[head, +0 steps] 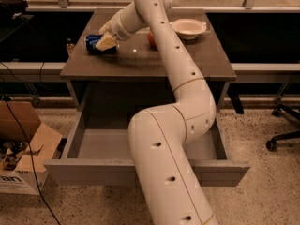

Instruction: Place pepsi can into top drawer

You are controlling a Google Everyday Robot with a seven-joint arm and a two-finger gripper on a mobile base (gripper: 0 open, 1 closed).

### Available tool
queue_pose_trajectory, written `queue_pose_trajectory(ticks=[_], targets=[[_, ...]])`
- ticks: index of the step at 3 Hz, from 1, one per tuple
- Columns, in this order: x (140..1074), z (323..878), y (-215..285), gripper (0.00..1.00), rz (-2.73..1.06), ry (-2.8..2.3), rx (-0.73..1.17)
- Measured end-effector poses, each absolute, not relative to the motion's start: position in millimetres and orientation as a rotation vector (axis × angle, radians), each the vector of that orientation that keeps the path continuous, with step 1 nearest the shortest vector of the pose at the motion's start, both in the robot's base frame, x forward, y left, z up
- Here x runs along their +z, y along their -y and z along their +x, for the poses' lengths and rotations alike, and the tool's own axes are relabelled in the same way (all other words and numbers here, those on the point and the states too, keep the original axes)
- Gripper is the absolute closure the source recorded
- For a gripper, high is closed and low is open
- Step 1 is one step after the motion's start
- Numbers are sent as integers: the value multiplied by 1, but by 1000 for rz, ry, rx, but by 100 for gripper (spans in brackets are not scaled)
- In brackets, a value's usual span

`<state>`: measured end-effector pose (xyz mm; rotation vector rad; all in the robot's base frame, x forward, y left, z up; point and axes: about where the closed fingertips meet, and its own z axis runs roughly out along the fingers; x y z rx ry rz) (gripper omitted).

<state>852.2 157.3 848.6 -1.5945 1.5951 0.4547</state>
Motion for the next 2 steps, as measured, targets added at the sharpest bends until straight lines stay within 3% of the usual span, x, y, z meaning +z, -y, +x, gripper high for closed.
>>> queue_pose_trajectory(ticks=[1, 2], targets=[[855, 850, -154, 100, -1605, -1592, 439], [874, 841, -142, 100, -1660, -1569, 382]])
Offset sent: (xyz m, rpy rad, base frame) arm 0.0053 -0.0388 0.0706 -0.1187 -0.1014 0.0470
